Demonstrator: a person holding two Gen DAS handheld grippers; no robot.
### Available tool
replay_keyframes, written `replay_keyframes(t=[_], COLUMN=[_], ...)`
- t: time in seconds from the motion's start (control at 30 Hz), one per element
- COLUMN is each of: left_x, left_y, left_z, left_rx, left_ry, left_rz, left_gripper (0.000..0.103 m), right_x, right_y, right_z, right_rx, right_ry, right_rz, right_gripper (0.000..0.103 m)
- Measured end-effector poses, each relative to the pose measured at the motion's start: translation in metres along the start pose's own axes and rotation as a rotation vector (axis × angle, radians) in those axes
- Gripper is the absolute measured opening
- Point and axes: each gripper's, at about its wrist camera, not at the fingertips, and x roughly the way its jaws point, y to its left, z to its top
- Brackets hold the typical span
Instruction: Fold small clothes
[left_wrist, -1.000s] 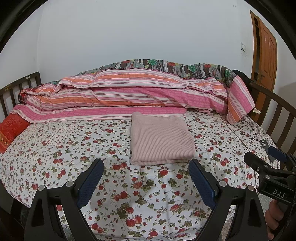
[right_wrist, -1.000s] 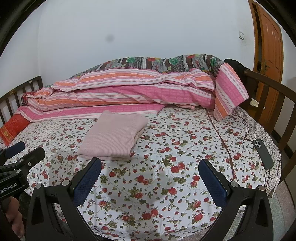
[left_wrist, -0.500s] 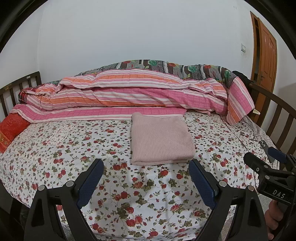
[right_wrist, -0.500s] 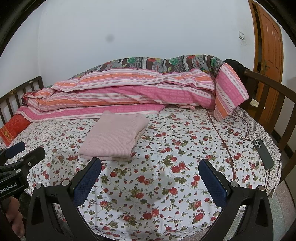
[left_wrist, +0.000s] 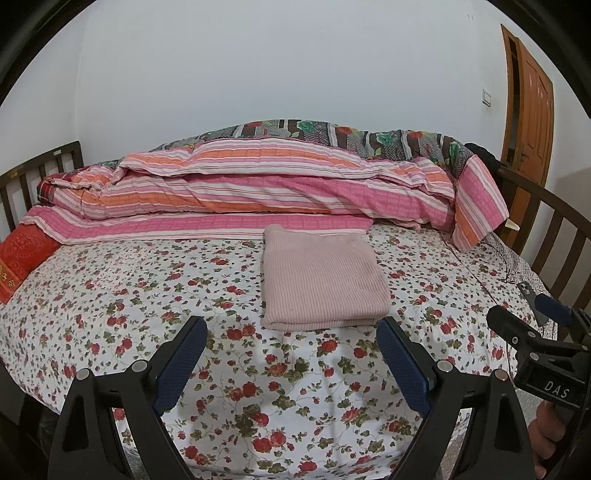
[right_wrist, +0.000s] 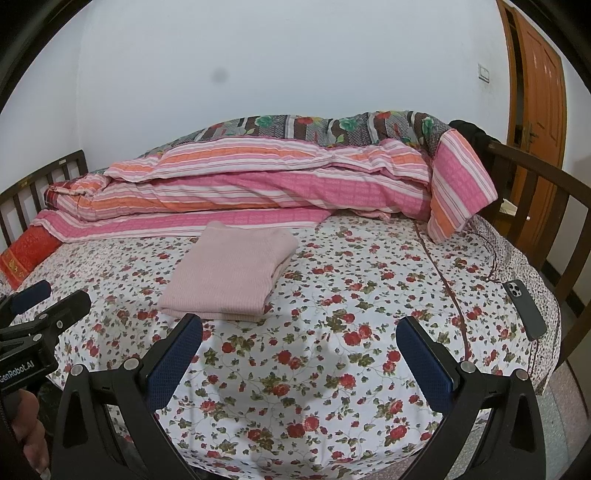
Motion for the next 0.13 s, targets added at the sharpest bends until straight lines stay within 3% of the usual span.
replay_keyframes(t=[0.13], left_x=[-0.0010], left_y=[-0.0020], left_z=[0.0008], left_rx=[0.009], left_ry=[-0.013], left_rz=[0.033], left_gripper=[0.093], right_x=[0.0001], right_y=[0.0020], right_z=[0.0021], right_rx=[-0.006], right_ry=[0.001], right_rz=[-0.002], right_gripper=[0.102])
